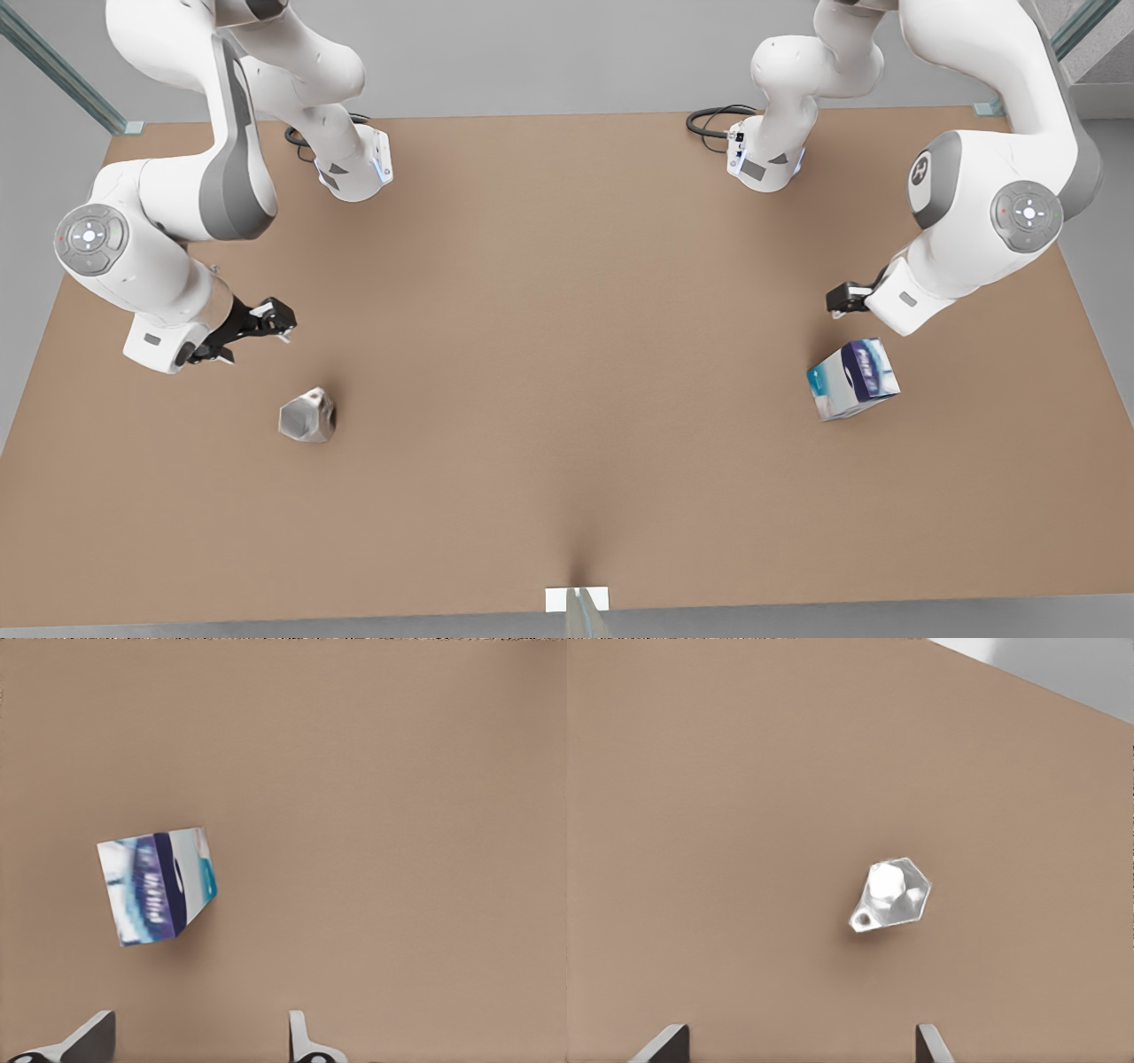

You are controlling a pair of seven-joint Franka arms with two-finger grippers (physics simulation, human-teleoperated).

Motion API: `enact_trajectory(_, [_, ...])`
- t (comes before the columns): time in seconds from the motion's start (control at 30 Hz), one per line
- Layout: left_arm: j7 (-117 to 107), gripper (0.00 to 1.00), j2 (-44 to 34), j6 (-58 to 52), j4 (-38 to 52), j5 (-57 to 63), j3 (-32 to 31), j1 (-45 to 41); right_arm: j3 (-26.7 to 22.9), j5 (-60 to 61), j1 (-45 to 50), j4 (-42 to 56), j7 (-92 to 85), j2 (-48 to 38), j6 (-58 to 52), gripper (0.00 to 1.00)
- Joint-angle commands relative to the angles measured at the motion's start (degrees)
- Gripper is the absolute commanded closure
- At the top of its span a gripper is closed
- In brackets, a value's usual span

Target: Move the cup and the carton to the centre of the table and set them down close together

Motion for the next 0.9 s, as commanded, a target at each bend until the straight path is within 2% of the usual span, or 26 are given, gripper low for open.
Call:
enact_trajectory(0.0, [0.0, 0.00, 0.0, 0.1, 0.1, 0.0, 0.0, 0.1, 0.0, 0.0, 0.1, 0.1, 0.0, 0.1, 0.0, 0.00])
enact_trajectory(0.13, [0.6, 0.00, 0.0, -0.6, 0.4, 0.2, 0.3, 0.0, 0.4, -0.4, 0.2, 0.3, 2.8, 2.4, 2.3, 0.00])
enact_trajectory(0.3, [0.3, 0.00, 2.6, 3.6, 0.8, 0.9, 0.5, 0.1, 0.6, -0.4, 0.9, 1.2, 12.3, 12.7, 15.1, 0.00])
enact_trajectory(0.5, [0.2, 0.00, 5.2, 9.1, -1.8, 0.6, 3.2, 0.1, 0.6, -0.7, 2.8, -5.2, 20.8, 13.3, 15.7, 0.00])
enact_trajectory(0.87, [-4.1, 0.00, 5.6, 12.3, -6.0, -1.6, 6.8, 0.1, 0.0, -2.3, 0.3, -6.0, 24.5, 19.7, 23.2, 0.00])
